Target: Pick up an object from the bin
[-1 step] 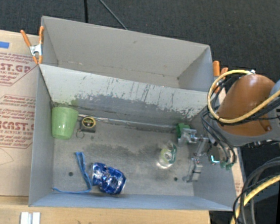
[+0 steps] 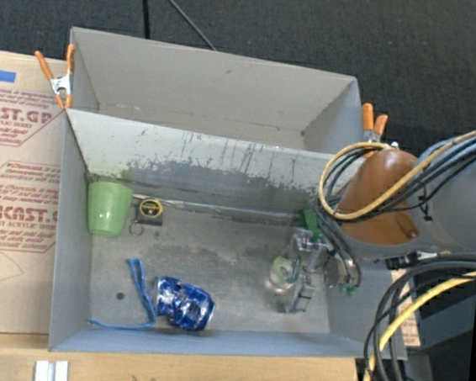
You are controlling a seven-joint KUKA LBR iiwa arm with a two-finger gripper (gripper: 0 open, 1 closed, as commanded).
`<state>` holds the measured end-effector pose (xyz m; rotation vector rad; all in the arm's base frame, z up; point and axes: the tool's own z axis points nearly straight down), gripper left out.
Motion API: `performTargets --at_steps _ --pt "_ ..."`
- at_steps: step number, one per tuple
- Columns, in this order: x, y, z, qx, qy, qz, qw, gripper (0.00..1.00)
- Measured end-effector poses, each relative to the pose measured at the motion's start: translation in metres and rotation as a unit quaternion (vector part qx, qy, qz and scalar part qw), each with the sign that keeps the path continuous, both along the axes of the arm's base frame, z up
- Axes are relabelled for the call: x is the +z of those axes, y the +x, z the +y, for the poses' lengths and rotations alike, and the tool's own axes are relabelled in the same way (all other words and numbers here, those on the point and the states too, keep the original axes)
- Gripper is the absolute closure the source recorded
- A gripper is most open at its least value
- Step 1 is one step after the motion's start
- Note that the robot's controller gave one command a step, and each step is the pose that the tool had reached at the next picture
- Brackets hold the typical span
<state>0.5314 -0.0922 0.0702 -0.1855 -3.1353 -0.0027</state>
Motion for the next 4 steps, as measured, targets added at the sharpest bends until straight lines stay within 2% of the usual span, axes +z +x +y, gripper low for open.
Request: performTargets --at_steps 1,2,3,4 --pt "0.0 0.023 0.009 0.058 -0.001 -0.0019 0.9983 0.0" --pt "0.004 0.026 0.009 0.058 -0.002 -0.0069 0.9983 1.0" --pt "0.102 -0.012 0.016 0.078 -0.002 -0.0039 0.997 1.0" --pt "0.186 -0.018 0.04 0.078 -0.001 -0.0053 0.9969 1.0"
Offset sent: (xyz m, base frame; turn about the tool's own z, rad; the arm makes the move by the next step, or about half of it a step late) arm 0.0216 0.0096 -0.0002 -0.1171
